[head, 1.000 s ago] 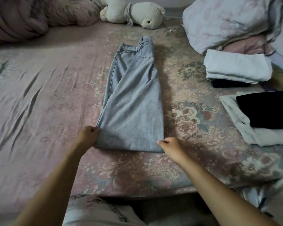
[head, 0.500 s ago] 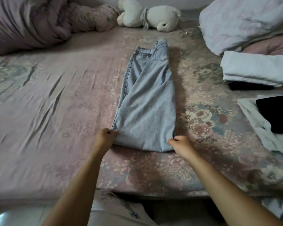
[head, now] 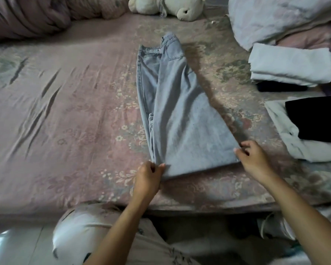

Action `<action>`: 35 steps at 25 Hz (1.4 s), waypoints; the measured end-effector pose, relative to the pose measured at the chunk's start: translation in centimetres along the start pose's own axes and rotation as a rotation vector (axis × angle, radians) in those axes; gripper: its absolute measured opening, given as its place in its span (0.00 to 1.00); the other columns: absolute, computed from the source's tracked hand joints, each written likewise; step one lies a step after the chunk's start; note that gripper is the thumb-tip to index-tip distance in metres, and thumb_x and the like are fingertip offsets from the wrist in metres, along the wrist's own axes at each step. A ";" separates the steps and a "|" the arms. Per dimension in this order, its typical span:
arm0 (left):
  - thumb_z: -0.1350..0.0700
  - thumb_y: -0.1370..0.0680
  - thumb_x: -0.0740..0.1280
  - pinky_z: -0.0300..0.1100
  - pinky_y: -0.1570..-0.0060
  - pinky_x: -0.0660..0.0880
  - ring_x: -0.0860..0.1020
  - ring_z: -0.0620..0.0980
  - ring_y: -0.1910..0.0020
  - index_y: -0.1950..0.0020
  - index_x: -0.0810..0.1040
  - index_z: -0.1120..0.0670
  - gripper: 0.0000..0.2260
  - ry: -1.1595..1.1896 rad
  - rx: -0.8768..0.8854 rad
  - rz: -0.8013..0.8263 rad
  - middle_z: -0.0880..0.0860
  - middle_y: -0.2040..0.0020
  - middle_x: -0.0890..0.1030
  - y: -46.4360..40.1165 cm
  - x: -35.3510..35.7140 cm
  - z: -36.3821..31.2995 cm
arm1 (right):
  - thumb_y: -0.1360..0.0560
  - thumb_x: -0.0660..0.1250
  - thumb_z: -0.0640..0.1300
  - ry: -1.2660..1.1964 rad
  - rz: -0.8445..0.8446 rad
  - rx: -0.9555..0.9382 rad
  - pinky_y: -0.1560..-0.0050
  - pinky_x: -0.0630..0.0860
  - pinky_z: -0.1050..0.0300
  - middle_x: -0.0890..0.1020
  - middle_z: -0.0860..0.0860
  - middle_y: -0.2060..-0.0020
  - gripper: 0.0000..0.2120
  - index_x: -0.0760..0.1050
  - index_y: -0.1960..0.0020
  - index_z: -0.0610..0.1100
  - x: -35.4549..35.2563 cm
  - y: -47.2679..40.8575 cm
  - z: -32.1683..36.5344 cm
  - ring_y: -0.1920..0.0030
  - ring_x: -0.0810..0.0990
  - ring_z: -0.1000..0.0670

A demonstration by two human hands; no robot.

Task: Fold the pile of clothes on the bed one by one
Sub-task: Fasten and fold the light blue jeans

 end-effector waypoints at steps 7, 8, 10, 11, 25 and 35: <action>0.55 0.19 0.63 0.37 0.82 0.69 0.72 0.47 0.84 0.68 0.71 0.60 0.18 0.196 -0.065 0.476 0.57 0.76 0.77 4.8 8.7 -5.5 | 0.23 0.63 0.40 0.448 -0.228 -0.194 0.47 0.71 0.44 0.79 0.32 0.47 0.14 0.73 0.40 0.34 -6.5 -3.0 -0.7 0.45 0.76 0.33; 0.56 0.19 0.61 0.37 0.81 0.71 0.74 0.48 0.83 0.66 0.72 0.61 0.17 0.191 -0.094 0.571 0.58 0.74 0.78 5.3 10.1 -5.8 | 0.23 0.63 0.39 0.505 -0.231 -0.198 0.48 0.71 0.44 0.79 0.31 0.47 0.13 0.73 0.41 0.33 -7.1 -3.6 -0.7 0.46 0.76 0.32; 0.55 0.18 0.59 0.38 0.80 0.73 0.74 0.47 0.82 0.63 0.73 0.63 0.17 0.005 -0.091 0.704 0.56 0.73 0.79 4.9 11.1 -6.1 | 0.24 0.63 0.36 0.677 -0.247 -0.217 0.50 0.74 0.42 0.79 0.31 0.51 0.10 0.74 0.45 0.32 -7.2 -4.4 -1.0 0.49 0.77 0.32; 0.53 0.18 0.59 0.37 0.80 0.73 0.74 0.47 0.83 0.62 0.75 0.63 0.18 -0.095 -0.077 0.682 0.55 0.75 0.78 3.4 10.2 -6.4 | 0.26 0.63 0.33 0.764 -0.260 -0.244 0.52 0.76 0.41 0.79 0.31 0.52 0.09 0.75 0.47 0.32 -6.4 -4.3 -1.2 0.51 0.77 0.32; 0.50 0.20 0.62 0.42 0.57 0.70 0.79 0.57 0.50 0.48 0.78 0.64 0.17 0.141 -0.025 -0.111 0.58 0.53 0.79 -25.5 4.4 -14.8 | 0.32 0.55 0.59 0.618 0.063 -0.671 0.35 0.64 0.38 0.72 0.41 0.33 0.36 0.70 0.31 0.38 14.2 -3.5 11.6 0.32 0.71 0.43; 0.50 0.24 0.68 0.49 0.43 0.76 0.78 0.59 0.44 0.36 0.72 0.65 0.24 0.378 -0.107 -0.067 0.62 0.42 0.78 -43.8 3.5 -21.3 | 0.46 0.75 0.59 0.601 -0.050 -0.509 0.40 0.72 0.42 0.75 0.35 0.37 0.46 0.73 0.36 0.32 19.9 -19.5 20.3 0.37 0.75 0.38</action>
Point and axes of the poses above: each hand's wrist, its own y-axis away from the middle knuckle, its own x-axis out of the palm, z = x × y, the point moved 8 cm from there along -y, towards the middle knuckle
